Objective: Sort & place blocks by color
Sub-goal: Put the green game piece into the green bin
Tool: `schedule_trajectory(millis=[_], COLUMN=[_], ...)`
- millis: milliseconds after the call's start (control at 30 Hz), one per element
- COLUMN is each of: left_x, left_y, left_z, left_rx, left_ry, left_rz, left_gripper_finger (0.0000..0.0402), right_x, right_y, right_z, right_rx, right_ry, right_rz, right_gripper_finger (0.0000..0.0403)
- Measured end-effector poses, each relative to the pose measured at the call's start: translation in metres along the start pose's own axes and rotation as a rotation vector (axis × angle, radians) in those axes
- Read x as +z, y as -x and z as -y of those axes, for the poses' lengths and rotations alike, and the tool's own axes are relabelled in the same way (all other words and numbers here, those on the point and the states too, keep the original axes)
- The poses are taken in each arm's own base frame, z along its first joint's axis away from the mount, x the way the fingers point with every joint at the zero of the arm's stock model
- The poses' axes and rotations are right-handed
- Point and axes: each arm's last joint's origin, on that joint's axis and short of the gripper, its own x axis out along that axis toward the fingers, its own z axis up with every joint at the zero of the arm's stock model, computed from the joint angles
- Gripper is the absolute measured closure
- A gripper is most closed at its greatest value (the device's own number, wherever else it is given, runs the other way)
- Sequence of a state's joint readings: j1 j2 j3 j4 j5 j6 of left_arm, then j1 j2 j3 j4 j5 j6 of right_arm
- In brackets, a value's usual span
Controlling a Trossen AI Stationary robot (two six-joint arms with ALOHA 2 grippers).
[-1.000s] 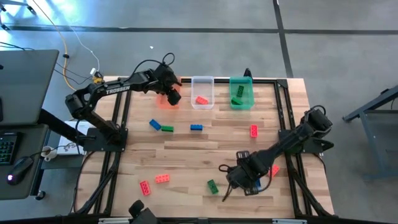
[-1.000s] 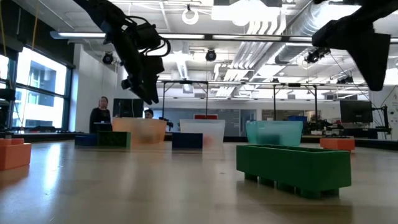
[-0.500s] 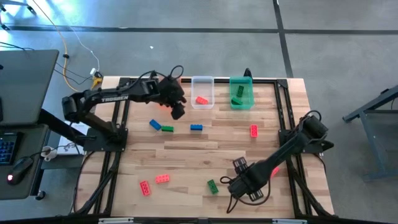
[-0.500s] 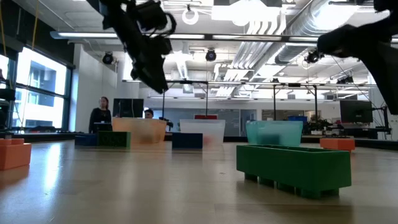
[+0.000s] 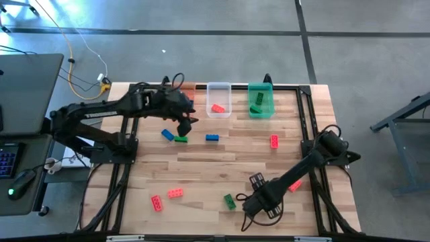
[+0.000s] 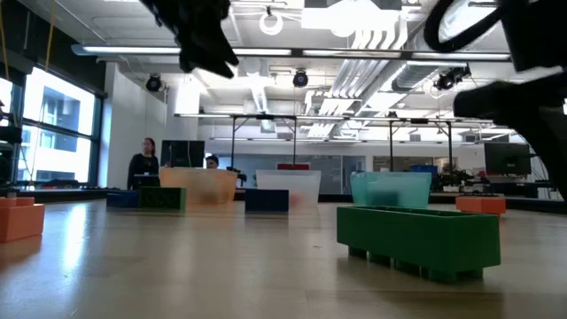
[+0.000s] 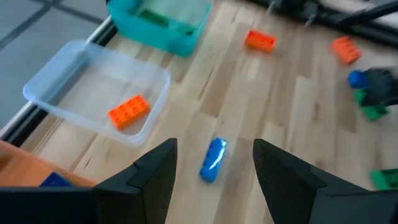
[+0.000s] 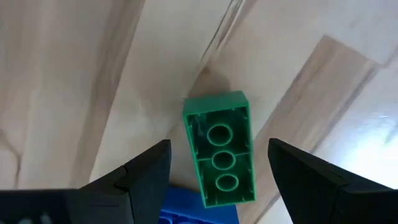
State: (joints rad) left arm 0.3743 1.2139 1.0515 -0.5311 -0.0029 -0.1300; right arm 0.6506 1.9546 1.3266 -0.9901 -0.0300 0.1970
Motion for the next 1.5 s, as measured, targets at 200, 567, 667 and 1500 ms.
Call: schedule_trajectory(millis=[200, 567, 667, 1500], left_x=[0.002, -0.001, -0.003, -0.002], left_y=[0.024, 0.031, 0.030, 0.031], left_z=[0.007, 0.007, 0.006, 0.001], left_rx=[-0.033, -0.006, 0.029, 0.209], left_ry=[0.007, 0.004, -0.019, -0.026], left_rz=[0.075, 0.073, 0.049, 0.078], left_gripper_finger=[0.0202, 0.0202, 0.0202, 0.0202], right_x=[0.003, 0.005, 0.005, -0.011], right_y=[-0.015, -0.016, -0.017, 0.053], right_z=[0.000, 0.000, 0.000, 0.113], right_rx=[-0.025, -0.020, -0.022, -0.611], right_ry=[-0.003, -0.097, -0.136, -0.362], right_rz=[-0.034, -0.037, -0.037, 0.182], right_gripper_finger=[0.0147, 0.0293, 0.0293, 0.0293])
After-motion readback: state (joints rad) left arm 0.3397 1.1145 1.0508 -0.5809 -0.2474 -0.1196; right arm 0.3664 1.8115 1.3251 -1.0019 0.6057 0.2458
